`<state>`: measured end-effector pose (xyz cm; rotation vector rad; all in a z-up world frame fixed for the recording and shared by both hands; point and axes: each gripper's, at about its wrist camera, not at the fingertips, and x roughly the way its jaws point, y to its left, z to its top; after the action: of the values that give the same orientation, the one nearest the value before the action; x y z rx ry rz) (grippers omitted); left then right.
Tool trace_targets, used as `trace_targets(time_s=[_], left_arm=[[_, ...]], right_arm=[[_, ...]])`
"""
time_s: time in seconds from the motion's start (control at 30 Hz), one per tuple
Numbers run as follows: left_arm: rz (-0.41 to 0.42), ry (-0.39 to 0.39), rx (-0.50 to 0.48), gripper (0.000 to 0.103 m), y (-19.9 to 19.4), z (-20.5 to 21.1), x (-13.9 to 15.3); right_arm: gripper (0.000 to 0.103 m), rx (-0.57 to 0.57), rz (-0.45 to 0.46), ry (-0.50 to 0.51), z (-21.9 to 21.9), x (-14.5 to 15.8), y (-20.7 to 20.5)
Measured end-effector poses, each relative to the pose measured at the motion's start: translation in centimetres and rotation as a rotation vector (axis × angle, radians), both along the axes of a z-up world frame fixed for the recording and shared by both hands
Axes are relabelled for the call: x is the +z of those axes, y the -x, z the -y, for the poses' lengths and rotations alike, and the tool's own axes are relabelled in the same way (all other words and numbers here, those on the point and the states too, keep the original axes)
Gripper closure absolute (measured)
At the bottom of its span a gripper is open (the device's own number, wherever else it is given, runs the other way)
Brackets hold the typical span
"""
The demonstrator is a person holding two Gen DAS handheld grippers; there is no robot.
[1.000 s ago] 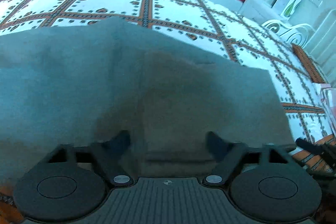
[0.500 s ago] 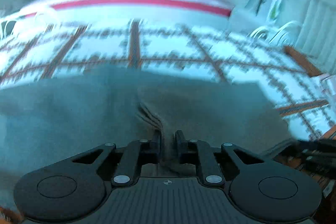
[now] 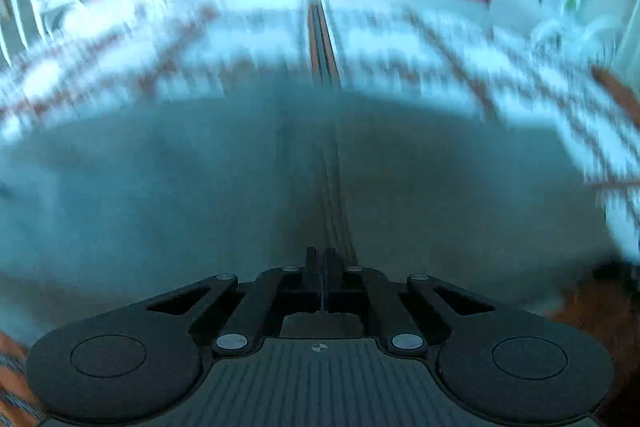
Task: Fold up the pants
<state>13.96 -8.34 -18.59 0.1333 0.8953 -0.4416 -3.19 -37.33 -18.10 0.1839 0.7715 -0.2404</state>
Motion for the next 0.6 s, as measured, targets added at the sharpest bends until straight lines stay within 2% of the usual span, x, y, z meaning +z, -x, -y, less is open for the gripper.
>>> trace_targets(time_s=[0.03,0.1,0.2,0.23,0.27,0.37,0.43,0.5,0.6], left_arm=[[0.024,-0.006,-0.008,0.101,0.2,0.2,0.1],[0.019,0.031,0.009,0.101,0.0,-0.3,0.4],[-0.004,0.105,0.075,0.099,-0.6,-1.7,0.9],[-0.01,0.12,0.082,0.096,-0.7,-2.0,1.0],[-0.016,0.131,0.081,0.092,-0.8,-2.1,1.0],[-0.019,0.108,0.109,0.068,-0.6,-2.0,0.6],[-0.025,0.122,0.147,0.041,-0.8,-2.3,0.4],[-0.028,0.131,0.171,0.035,-0.8,-3.0,0.4],[-0.026,0.106,0.171,0.032,-0.7,-3.5,0.2]], right_arm=[[0.083,0.002,0.002,-0.003,0.0,0.2,-0.1],[0.077,0.013,-0.006,0.037,-0.4,0.7,-0.2],[0.078,-0.009,0.042,-0.036,-0.2,1.7,0.8],[0.078,-0.008,0.059,-0.042,-0.3,2.1,1.2],[0.078,-0.006,0.082,-0.034,-0.5,2.7,1.7],[0.076,0.002,0.163,-0.02,-0.8,4.1,2.4],[0.075,0.023,0.184,0.023,-1.4,4.7,1.4],[0.075,0.05,0.174,0.045,-1.9,4.5,-0.2],[0.076,0.104,0.149,0.069,-3.1,3.4,-2.5]])
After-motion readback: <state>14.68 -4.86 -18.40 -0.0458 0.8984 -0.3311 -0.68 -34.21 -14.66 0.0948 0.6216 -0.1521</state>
